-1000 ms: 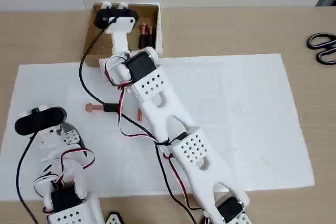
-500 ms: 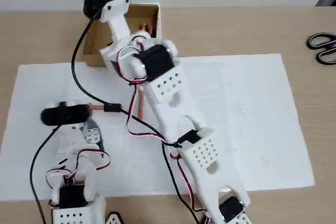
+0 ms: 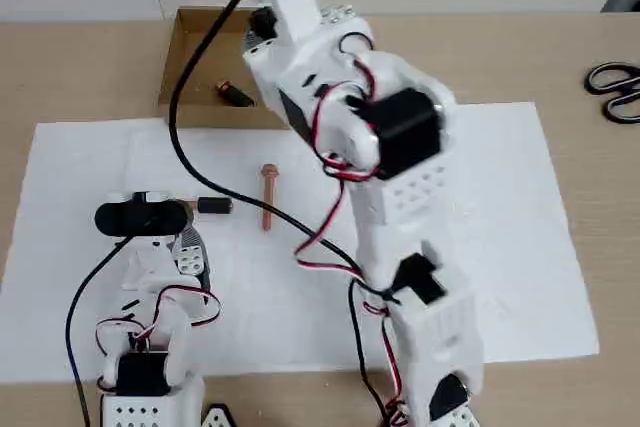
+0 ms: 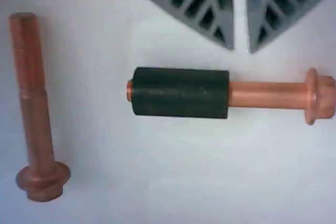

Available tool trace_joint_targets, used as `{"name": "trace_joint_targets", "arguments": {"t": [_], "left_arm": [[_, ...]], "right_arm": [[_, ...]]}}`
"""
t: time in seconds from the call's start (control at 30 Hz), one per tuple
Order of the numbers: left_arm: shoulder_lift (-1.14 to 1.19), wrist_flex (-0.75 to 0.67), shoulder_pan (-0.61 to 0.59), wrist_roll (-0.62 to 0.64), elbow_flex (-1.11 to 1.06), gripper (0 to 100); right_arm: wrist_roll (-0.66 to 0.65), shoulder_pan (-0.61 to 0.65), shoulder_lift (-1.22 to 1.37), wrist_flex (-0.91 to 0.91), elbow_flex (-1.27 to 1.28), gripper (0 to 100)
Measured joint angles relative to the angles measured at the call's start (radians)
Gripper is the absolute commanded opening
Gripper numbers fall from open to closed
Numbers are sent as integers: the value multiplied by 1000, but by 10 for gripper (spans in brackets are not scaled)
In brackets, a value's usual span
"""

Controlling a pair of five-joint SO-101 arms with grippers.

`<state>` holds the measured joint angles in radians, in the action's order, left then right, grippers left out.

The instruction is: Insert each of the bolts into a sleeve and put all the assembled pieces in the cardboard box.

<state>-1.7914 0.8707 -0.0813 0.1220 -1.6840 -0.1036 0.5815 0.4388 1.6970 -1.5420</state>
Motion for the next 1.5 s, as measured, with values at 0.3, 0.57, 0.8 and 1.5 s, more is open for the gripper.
{"name": "trace_joint_targets", "arguments": {"t": [0.3,0.57,0.8,1.5], "left_arm": [[0,0,0,15,0,6],[0,78,41,95,14,6],[0,167,140,98,55,6],[0,250,147,100,55,6]], "right_arm": [[-8,0,-394,0,543,3],[-5,0,-540,0,827,4],[120,0,-580,-3,832,4],[61,0,-1073,-127,1482,3]]}}
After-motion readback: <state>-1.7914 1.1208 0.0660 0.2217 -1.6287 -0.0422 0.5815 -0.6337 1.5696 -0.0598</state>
